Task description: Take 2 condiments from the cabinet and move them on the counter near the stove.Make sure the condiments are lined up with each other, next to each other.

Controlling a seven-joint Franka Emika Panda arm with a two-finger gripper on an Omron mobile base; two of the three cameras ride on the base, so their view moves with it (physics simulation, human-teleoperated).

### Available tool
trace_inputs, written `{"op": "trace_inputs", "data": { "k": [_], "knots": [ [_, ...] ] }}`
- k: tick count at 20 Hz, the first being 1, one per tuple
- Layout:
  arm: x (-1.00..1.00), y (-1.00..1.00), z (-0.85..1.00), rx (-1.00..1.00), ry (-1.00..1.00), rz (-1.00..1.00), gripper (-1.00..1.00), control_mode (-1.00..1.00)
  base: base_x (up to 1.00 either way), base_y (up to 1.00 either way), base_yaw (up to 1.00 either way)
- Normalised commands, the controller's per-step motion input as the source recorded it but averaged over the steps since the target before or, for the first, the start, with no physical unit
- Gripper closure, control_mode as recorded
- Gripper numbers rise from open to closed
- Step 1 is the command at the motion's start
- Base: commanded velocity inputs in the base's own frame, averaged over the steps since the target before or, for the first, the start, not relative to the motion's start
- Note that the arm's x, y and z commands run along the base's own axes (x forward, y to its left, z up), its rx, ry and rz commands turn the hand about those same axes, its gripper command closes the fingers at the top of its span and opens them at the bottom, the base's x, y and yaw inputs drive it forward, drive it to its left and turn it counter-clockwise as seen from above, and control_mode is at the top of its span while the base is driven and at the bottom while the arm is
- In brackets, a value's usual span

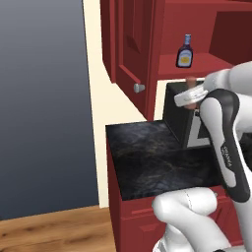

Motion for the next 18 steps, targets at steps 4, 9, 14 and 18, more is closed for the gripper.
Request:
{"op": "trace_inputs", "data": {
  "k": [4, 9, 14, 18],
  "knots": [
    [-0.47, 0.00, 0.00, 0.00, -0.13, 0.00, 1.00, -1.00, 0.00, 0.00, 0.00],
    [-0.44, 0.00, 0.00, 0.00, -0.07, 0.00, 1.00, -1.00, 0.00, 0.00, 0.00],
    [-0.31, 0.00, 0.00, 0.00, 0.00, 0.00, 1.00, -1.00, 0.00, 0.00, 0.00],
    [-0.11, 0.00, 0.00, 0.00, 0.00, 0.00, 1.00, 1.00, -0.06, 0.00, 0.00]
  ]
}}
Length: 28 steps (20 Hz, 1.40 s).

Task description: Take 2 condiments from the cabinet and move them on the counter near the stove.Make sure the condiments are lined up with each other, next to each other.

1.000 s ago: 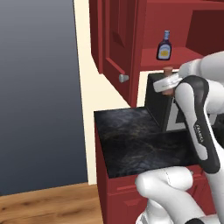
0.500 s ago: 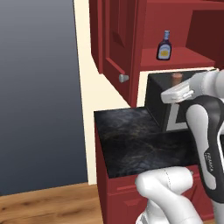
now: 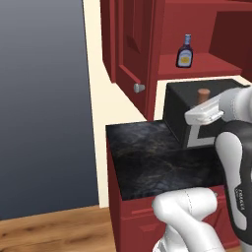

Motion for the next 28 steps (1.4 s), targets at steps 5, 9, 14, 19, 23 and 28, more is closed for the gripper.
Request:
{"op": "trace_inputs", "data": {
  "k": [5, 9, 14, 19, 23, 28],
  "knots": [
    [0.00, 0.00, 0.00, 0.00, 0.00, 0.00, 1.00, 1.00, -0.44, 0.00, 0.01],
    [0.00, 0.00, 0.00, 0.00, 0.00, 0.00, 1.00, 1.00, -0.67, 0.00, 0.30],
    [0.00, 0.00, 0.00, 0.00, 0.00, 0.00, 1.00, 1.00, -0.55, 0.01, 0.69],
    [0.00, 0.00, 0.00, 0.00, 0.00, 0.00, 1.00, 1.00, -0.35, 0.01, 0.89],
    [0.00, 0.00, 0.00, 0.00, 0.00, 0.00, 1.00, 1.00, -0.19, 0.01, 0.92],
    [0.00, 0.00, 0.00, 0.00, 0.00, 0.00, 1.00, 1.00, -0.06, 0.10, 0.88]
  ]
}}
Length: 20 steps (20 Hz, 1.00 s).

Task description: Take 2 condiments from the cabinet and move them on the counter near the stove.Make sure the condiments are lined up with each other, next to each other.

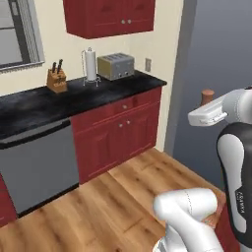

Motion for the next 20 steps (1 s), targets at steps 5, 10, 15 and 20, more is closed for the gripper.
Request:
{"op": "trace_inputs", "data": {
  "k": [5, 10, 15, 20],
  "knots": [
    [0.00, 0.00, 0.00, 0.00, 0.00, 0.00, 1.00, 1.00, -0.10, 0.18, 0.83],
    [0.00, 0.00, 0.00, 0.00, 0.00, 0.00, 1.00, 1.00, -0.05, 0.19, 0.78],
    [0.00, 0.00, 0.00, 0.00, 0.00, 0.00, 1.00, 1.00, -0.04, 0.17, 0.72],
    [0.00, 0.00, 0.00, 0.00, 0.00, 0.00, 1.00, 1.00, -0.06, 0.25, 0.65]
  ]
}}
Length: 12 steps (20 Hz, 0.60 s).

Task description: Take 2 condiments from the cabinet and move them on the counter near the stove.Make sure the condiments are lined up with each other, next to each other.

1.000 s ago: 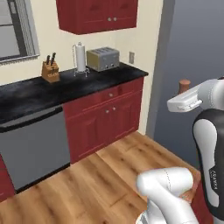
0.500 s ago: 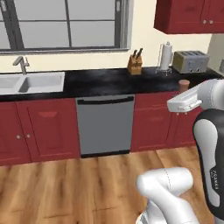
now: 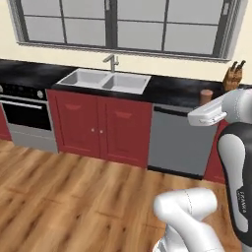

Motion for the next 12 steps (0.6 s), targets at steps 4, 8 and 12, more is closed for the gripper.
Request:
{"op": "trace_inputs", "data": {
  "k": [4, 8, 12],
  "knots": [
    [0.00, 0.00, 0.00, 0.00, 0.00, 0.00, 1.00, 1.00, 0.00, 0.30, 0.67],
    [0.00, 0.00, 0.00, 0.00, 0.00, 0.00, 1.00, 1.00, 0.00, 0.28, 0.66],
    [0.00, 0.00, 0.00, 0.00, 0.00, 0.00, 1.00, 1.00, 0.00, 0.37, 0.57]
  ]
}}
